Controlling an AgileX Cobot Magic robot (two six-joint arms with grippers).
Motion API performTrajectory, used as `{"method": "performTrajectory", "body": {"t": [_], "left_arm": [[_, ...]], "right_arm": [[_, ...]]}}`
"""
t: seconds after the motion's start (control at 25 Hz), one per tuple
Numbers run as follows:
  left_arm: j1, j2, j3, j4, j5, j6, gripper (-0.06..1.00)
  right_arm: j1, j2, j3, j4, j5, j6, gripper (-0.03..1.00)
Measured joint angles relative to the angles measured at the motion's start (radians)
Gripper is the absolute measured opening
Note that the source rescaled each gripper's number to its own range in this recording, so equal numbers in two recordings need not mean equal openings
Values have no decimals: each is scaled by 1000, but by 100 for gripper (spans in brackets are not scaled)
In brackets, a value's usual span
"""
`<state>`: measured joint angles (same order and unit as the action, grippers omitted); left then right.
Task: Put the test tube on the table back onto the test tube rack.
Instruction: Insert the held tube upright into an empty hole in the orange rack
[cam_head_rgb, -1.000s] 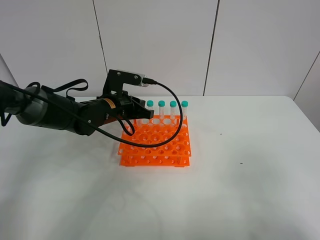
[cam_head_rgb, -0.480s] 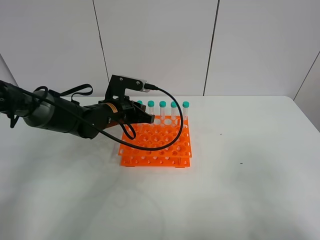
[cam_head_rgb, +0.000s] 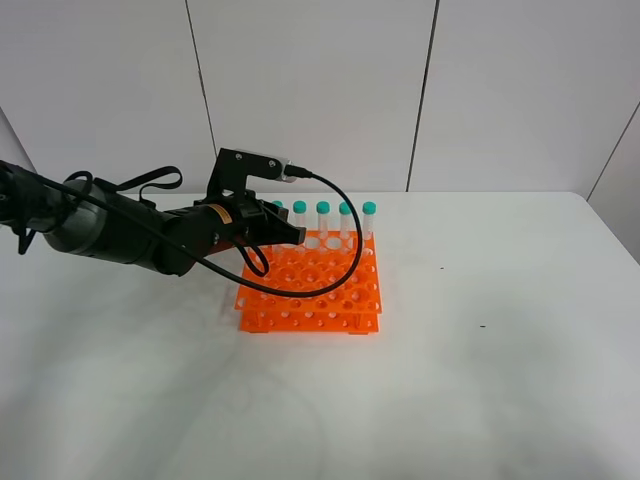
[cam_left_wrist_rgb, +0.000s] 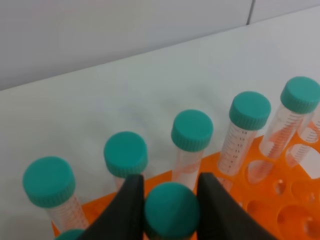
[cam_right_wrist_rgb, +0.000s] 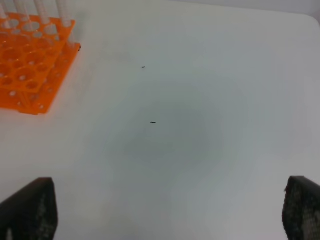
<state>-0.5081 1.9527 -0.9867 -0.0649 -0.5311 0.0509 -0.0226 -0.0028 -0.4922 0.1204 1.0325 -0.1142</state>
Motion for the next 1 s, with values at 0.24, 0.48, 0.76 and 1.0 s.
{"method": "performTrajectory", "body": {"t": [0.24,0.48,0.76,1.0], "left_arm": [[0,28,-13,0,4,0,0],[0,32,-32,0,5,0,0],[0,47,-33,0,2,0,0],[0,47,-33,0,4,-34,0]], "right_arm": [[0,0,0,0,0,0,100],[0,0,0,0,0,0,100],[0,0,0,0,0,0,100],[0,0,0,0,0,0,100]]}}
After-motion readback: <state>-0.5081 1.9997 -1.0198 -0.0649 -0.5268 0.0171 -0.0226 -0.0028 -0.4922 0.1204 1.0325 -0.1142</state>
